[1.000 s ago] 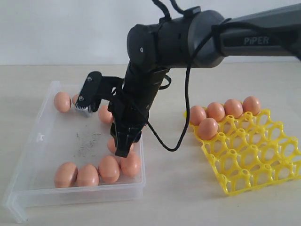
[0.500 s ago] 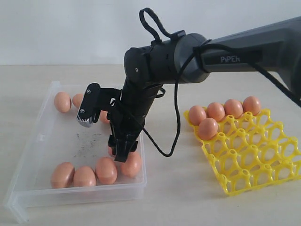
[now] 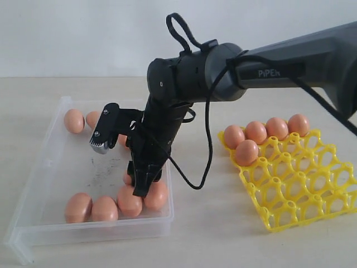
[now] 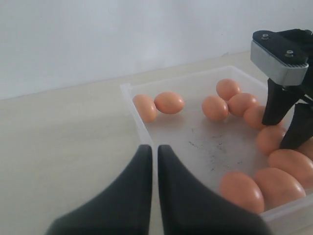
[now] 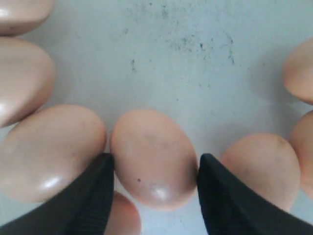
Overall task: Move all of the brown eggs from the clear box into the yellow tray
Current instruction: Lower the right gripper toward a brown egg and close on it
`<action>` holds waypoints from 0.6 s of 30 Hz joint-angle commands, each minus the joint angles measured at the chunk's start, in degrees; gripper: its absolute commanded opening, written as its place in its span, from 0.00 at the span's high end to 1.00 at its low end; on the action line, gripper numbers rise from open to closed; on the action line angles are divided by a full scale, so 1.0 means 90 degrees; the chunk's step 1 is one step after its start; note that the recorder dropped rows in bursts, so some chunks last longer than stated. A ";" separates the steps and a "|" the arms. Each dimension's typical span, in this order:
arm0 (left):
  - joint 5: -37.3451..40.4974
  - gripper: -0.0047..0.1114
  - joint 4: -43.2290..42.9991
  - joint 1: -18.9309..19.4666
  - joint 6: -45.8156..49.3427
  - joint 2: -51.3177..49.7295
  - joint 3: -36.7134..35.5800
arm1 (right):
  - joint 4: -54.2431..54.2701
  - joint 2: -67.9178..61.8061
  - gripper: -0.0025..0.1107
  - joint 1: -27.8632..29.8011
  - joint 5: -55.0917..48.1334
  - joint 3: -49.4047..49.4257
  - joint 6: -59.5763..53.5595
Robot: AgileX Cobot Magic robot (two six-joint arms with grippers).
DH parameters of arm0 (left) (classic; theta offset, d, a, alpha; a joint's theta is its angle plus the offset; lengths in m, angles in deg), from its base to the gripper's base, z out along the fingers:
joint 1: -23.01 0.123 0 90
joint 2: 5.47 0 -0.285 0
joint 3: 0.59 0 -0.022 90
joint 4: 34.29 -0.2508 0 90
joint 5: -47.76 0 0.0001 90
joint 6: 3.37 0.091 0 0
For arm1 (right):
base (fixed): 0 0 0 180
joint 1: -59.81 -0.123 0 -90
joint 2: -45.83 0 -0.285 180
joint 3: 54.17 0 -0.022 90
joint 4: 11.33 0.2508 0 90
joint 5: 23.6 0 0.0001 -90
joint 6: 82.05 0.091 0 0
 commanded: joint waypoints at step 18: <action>-0.0015 0.93 -0.0010 -0.0038 0.0001 0.0019 -0.0024 | -0.0678 -0.0323 0.50 -0.0429 0.0898 0.0003 -0.0115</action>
